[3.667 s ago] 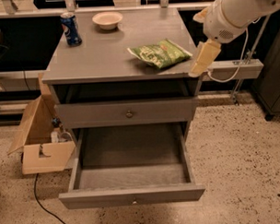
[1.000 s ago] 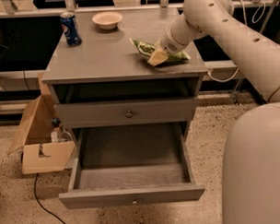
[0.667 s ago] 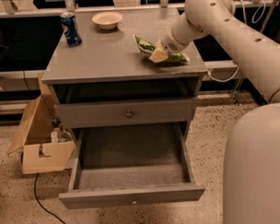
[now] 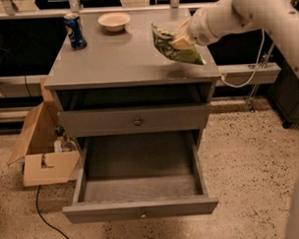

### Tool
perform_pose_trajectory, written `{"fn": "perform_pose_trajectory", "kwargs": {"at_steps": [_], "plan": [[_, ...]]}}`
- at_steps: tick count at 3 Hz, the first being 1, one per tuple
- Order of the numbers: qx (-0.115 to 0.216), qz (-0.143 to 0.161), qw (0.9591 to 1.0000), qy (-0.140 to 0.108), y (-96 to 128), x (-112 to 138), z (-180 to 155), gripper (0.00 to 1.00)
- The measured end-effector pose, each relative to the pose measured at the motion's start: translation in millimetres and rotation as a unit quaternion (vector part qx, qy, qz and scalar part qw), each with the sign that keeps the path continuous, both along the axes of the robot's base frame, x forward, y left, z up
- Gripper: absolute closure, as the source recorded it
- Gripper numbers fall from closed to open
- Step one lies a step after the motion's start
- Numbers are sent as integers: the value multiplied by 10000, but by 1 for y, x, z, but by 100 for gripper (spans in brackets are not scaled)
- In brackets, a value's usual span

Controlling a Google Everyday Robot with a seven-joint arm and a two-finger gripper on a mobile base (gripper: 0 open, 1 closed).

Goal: Place green jalapeno chip bag into middle drawer

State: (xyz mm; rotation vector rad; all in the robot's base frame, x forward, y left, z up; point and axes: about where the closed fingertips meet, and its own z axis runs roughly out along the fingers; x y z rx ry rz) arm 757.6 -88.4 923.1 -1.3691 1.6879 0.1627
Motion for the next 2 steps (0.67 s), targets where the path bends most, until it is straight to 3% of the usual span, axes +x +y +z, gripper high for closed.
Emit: {"fn": "perform_pose_trajectory", "kwargs": {"at_steps": [1, 2], "plan": [[437, 519, 9974, -235, -5, -43, 35, 100], [843, 736, 9936, -181, -9, -94, 61, 100]]}}
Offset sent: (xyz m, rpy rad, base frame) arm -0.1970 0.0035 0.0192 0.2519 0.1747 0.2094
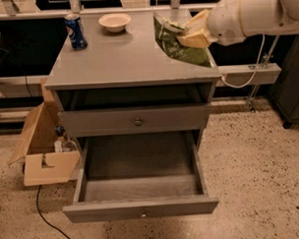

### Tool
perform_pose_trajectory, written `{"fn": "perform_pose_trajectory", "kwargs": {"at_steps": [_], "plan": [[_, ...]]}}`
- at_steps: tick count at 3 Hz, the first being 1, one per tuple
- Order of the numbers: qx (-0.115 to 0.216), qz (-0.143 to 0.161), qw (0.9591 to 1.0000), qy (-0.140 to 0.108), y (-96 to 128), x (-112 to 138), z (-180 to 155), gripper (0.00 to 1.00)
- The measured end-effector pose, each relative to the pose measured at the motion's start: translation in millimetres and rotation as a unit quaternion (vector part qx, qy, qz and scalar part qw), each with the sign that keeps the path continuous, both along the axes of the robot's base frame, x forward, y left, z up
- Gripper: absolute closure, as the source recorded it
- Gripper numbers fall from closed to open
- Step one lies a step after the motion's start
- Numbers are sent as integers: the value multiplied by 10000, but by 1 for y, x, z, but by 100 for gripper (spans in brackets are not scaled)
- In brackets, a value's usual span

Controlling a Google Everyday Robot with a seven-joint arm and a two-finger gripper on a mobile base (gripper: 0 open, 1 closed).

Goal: Place green jalapeno chip bag into middle drawer

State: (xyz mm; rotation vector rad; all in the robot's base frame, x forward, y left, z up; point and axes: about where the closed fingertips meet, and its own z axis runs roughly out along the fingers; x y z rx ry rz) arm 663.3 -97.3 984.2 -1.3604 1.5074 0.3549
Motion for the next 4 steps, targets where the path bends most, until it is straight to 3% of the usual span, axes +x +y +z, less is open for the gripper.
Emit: {"fn": "perform_pose_trajectory", "kwargs": {"at_steps": [2, 3, 4], "plan": [[-13, 49, 9998, 206, 5, -16, -24, 100], [20, 153, 9996, 245, 19, -36, -39, 100], [92, 309, 9982, 498, 42, -63, -82, 100]]}}
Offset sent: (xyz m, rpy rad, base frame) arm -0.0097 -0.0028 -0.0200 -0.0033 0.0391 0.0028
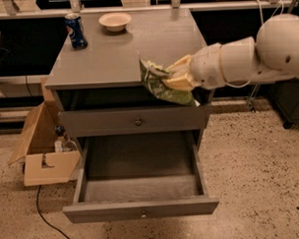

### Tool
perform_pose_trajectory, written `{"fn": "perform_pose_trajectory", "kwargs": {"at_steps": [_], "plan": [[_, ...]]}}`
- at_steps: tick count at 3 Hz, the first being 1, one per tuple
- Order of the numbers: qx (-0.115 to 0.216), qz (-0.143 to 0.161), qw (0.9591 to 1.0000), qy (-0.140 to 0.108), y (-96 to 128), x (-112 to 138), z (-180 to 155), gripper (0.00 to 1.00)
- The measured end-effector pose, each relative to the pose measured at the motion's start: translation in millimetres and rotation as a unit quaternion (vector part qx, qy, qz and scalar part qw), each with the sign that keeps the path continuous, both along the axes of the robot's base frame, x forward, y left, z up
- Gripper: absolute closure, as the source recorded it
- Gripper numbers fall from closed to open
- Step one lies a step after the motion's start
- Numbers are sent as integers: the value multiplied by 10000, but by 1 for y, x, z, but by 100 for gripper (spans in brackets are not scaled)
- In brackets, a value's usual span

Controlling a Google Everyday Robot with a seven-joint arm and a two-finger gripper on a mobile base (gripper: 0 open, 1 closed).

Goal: Place green jalapeno chip bag into middle drawer

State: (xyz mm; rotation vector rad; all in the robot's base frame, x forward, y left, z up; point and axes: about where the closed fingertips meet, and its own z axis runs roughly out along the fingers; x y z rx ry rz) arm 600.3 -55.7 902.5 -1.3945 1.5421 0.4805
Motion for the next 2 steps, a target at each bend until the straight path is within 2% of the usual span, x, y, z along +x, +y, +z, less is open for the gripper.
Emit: {"fn": "perform_pose_trajectory", "kwargs": {"at_steps": [1, 2], "plan": [[-62, -4, 9987, 504, 19, -22, -67, 100], [-78, -215, 9954, 932, 29, -29, -137, 100]]}}
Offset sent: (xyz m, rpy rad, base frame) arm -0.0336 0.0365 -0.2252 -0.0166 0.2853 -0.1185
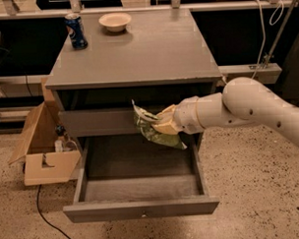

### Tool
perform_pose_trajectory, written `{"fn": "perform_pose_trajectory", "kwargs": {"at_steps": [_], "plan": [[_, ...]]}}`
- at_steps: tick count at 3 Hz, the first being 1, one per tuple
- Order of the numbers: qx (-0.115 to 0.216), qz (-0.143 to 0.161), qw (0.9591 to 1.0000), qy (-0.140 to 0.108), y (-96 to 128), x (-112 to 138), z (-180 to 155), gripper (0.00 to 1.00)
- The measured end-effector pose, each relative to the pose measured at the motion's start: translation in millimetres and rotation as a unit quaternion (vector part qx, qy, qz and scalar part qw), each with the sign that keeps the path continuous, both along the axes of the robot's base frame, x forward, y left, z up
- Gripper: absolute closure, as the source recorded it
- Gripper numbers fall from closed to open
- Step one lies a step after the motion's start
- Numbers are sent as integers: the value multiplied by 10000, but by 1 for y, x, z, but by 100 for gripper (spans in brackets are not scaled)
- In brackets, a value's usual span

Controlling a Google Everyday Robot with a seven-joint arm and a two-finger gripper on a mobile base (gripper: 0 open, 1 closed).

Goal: Place green jalapeno chip bag into middle drawer

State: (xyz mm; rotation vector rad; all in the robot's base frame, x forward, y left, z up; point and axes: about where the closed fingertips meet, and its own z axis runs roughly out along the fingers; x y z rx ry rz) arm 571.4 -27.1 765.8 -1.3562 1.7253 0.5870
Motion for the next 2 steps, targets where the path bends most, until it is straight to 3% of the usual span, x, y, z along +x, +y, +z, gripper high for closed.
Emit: {"fn": "perform_pose_trajectory", "kwargs": {"at_steps": [2], "plan": [[-101, -73, 9996, 242, 1, -1, -33, 100]]}}
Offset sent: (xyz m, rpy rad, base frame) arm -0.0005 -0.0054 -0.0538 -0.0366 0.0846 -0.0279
